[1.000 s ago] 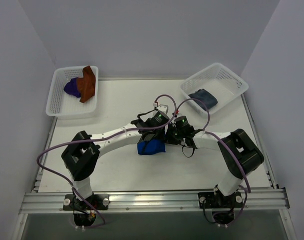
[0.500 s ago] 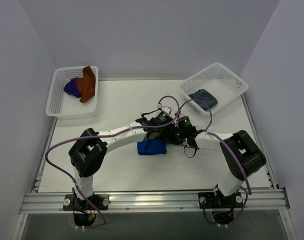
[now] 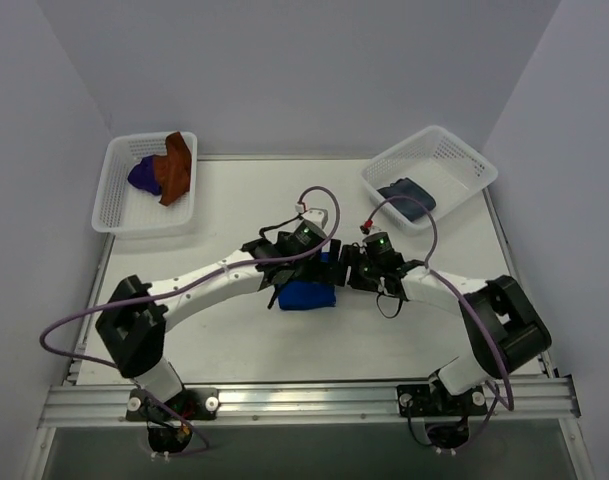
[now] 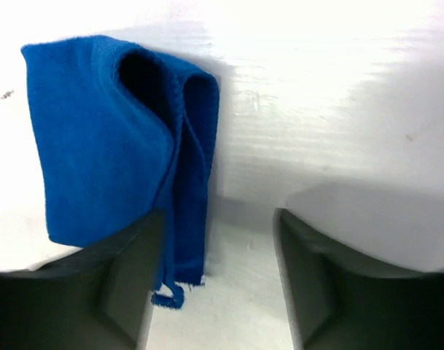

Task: Fold and stack the towels
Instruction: Fold the towel, then neatly place the folded towel into the bin

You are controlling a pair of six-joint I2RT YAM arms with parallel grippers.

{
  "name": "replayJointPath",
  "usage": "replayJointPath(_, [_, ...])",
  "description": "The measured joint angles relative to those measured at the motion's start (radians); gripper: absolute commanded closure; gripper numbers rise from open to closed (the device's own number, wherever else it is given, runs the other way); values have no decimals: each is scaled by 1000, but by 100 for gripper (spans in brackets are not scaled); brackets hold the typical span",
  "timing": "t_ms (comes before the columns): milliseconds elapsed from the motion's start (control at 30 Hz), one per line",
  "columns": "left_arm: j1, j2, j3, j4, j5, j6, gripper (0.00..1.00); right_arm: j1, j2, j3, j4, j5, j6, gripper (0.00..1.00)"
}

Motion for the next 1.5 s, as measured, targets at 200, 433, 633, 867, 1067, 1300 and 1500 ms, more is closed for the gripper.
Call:
replayJointPath(200, [33,-256,-122,-31,-109,-9,6,0,-181,-24,-113,47,-36,0])
replayJointPath(433, [248,-528,-348,-68,-152,-57,6,32,-356,-44,-213,71,-46,0])
replayJointPath(633, [343,-610,-432,-137,-165,-76,6,241,-356,-44,-222,77,-6,0])
replayJointPath(867, [372,-645,-433,-161,-182,-80,6,481,-97,39,-192,93,38,0])
replayJointPath(1067, [383,-645,-434,-173,-190,-84,6,471,47,129,-157,116,66,0])
replayJointPath(1300, [392,-645,-446,-185,-200,-85,6,372,121,208,-187,128,63,0])
replayJointPath(1500, [394,-648,-446,-192,-220,-95,6,265,148,248,-218,129,-7,0])
